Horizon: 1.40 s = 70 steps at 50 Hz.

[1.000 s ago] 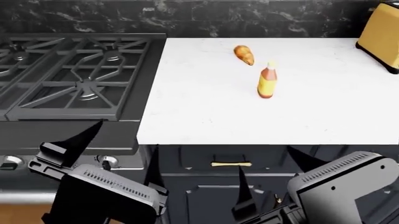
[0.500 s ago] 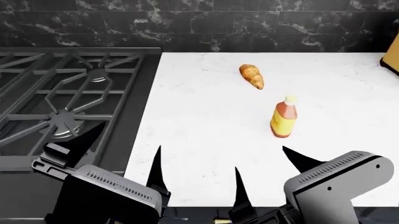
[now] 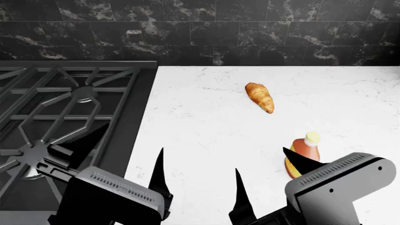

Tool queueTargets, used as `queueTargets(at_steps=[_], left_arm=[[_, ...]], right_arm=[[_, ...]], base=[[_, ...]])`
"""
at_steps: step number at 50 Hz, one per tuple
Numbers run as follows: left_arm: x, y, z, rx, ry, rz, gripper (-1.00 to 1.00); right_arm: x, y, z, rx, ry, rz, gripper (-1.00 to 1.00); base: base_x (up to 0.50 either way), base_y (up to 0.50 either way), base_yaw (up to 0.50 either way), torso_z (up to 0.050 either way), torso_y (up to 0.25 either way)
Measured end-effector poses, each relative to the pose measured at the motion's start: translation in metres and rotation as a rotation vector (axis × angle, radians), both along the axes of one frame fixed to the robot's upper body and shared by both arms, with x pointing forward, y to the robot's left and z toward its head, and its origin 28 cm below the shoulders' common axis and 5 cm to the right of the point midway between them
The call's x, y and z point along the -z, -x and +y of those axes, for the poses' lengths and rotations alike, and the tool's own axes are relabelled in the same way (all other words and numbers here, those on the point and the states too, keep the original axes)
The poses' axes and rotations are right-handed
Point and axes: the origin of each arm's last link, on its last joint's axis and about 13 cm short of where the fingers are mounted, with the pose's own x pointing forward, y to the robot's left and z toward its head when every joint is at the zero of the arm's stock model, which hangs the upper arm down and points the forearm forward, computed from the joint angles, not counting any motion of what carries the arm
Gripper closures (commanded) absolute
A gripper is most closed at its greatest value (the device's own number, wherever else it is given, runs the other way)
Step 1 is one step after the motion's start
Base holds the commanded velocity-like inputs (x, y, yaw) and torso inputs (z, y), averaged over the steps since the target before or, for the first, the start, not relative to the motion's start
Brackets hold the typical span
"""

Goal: Pick the honey bottle and honey bottle from the counter and place them in the cabinets closest to them.

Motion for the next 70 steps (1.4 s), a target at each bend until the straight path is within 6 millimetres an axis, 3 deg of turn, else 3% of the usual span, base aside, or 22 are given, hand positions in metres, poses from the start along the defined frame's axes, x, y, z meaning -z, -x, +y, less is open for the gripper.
queueTargets(at_steps=[15,41,70], left_arm=[[0.001,0.0,-0.001,0.007,-0.002,0.006,-1.0],[0.003,0.0,-0.001,0.015,-0.001,0.014,-1.0],[0.004,0.0,-0.003,0.024,-0.004,0.02,-1.0]], right_arm=[[-0.002,-0.003,-0.005,0.041,-0.011,-0.007,-1.0],[-0.031,-0.02,-0.039,0.285,-0.031,-0.12,-1.0],[-0.012,-0.037,-0.05,0.275,-0.133,0.12,-1.0]], base=[[0.0,0.0,0.0,0.0,0.0],[0.0,0.0,0.0,0.0,0.0],[0.0,0.0,0.0,0.0,0.0]])
